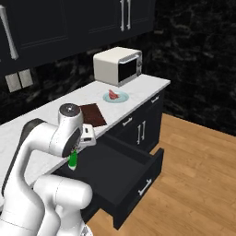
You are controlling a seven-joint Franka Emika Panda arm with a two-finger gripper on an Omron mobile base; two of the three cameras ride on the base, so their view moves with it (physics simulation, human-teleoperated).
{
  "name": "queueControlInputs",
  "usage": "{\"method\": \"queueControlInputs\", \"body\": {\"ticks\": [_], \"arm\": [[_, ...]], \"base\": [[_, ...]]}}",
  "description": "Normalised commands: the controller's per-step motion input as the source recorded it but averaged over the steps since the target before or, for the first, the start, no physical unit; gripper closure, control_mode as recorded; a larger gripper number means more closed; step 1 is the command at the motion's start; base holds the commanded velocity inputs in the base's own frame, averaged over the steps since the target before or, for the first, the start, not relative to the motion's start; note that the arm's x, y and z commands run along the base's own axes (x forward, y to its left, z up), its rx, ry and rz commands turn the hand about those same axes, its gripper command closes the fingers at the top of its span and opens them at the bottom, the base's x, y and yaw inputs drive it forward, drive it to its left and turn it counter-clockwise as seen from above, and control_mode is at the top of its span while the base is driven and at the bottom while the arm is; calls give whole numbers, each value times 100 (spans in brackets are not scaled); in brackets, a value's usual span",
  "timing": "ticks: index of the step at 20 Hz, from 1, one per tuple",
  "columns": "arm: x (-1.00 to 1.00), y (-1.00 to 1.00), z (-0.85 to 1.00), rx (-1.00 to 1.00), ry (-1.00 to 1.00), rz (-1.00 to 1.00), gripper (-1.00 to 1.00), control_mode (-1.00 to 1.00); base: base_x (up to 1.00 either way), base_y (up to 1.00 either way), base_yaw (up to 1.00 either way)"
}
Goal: Pick up the knife from the drawer and place it on the cutting board. Then place the meat from the plate to the cutting board.
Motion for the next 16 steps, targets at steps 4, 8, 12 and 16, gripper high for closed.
{"method": "queueControlInputs", "body": {"ticks": [4,8,12,16], "arm": [[0,0,0,0,0,0,100,100],[0,0,0,0,0,0,100,100],[0,0,0,0,0,0,100,100],[0,0,0,0,0,0,100,100]], "base": [[-100,-22,0],[-98,-78,0],[-48,-100,5],[-8,-100,19]]}}
